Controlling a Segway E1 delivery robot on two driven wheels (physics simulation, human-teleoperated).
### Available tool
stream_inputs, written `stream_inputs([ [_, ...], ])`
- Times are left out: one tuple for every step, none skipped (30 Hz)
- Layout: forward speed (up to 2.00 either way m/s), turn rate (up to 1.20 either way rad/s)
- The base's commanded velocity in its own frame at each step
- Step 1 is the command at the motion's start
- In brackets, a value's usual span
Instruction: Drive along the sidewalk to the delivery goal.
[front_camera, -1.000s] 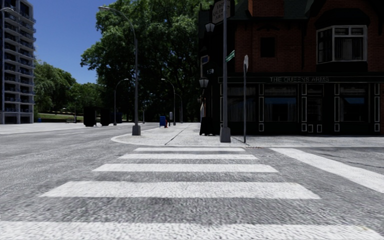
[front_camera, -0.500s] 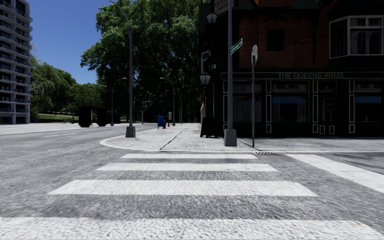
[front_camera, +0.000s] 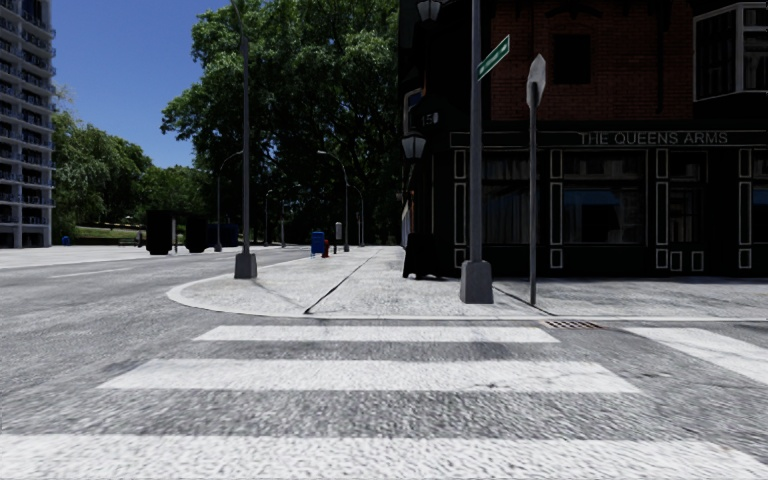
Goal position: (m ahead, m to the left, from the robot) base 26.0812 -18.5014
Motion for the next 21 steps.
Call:
stream_inputs([
  [2.0, 0.0],
  [2.0, 0.0],
  [2.0, 0.0],
  [2.0, 0.0],
  [2.0, 0.0],
  [2.0, 0.0],
  [2.0, 0.0],
  [2.0, 0.0],
  [2.0, 0.0],
  [2.0, 0.0],
  [2.0, 0.0],
  [2.0, 0.0],
  [2.0, 0.0],
  [2.0, 0.0],
  [2.0, 0.0],
  [2.0, 0.0],
  [2.0, 0.0],
  [2.0, 0.0],
  [2.0, 0.0],
  [2.0, 0.0],
  [2.0, 0.0],
])
